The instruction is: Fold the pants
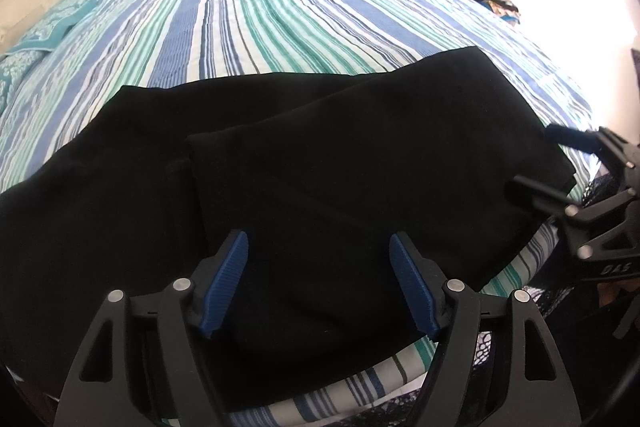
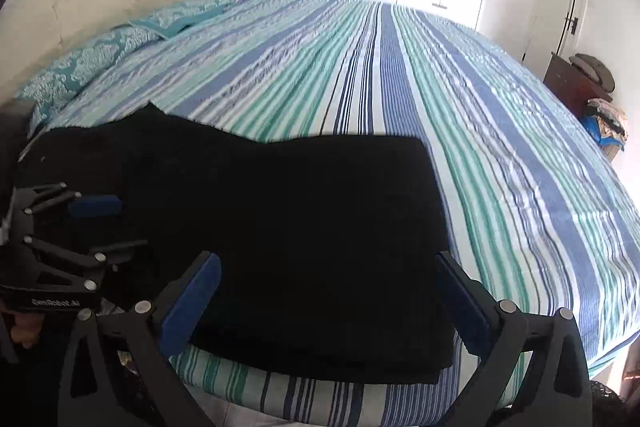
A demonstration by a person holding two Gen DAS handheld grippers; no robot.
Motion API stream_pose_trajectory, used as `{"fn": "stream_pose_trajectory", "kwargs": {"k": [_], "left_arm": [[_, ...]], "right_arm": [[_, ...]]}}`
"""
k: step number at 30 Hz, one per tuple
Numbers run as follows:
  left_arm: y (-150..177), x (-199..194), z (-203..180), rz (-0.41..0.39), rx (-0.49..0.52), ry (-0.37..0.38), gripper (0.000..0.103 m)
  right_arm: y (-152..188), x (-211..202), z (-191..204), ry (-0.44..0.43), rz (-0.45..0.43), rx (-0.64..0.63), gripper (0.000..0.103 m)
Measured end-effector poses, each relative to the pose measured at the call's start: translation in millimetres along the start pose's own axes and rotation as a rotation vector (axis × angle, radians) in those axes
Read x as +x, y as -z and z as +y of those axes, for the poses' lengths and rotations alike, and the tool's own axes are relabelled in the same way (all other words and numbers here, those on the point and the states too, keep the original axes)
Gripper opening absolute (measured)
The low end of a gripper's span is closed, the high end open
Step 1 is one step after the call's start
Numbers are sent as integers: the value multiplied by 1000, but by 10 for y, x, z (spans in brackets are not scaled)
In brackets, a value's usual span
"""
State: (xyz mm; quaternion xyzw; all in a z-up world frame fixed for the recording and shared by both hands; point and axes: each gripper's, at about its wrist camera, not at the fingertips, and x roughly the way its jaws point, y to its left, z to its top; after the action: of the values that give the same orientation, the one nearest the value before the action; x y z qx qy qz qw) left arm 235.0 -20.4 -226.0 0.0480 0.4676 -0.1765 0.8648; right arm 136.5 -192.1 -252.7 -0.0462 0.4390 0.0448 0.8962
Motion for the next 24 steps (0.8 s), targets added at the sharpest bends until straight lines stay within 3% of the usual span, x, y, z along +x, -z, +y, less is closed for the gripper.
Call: {"fn": "stream_pose_trajectory", "kwargs": {"k": [1, 5, 10, 16, 24], "left_arm": [[0, 5, -12, 3, 3, 1, 77], [-18, 44, -30, 1, 18, -10, 82], [-14, 52, -34, 0, 18, -5, 83], [-29, 76, -28, -1, 26, -6, 84], [-15, 96, -84, -4, 46, -10, 89]], "right_arm": [[44, 96, 9, 5, 46, -7, 103], [62, 36, 3, 14, 18, -8, 103], [10, -279, 85, 2, -130, -46, 103], [135, 39, 128, -14, 14, -31, 103], [180, 105, 101, -40, 18, -29, 103]]}}
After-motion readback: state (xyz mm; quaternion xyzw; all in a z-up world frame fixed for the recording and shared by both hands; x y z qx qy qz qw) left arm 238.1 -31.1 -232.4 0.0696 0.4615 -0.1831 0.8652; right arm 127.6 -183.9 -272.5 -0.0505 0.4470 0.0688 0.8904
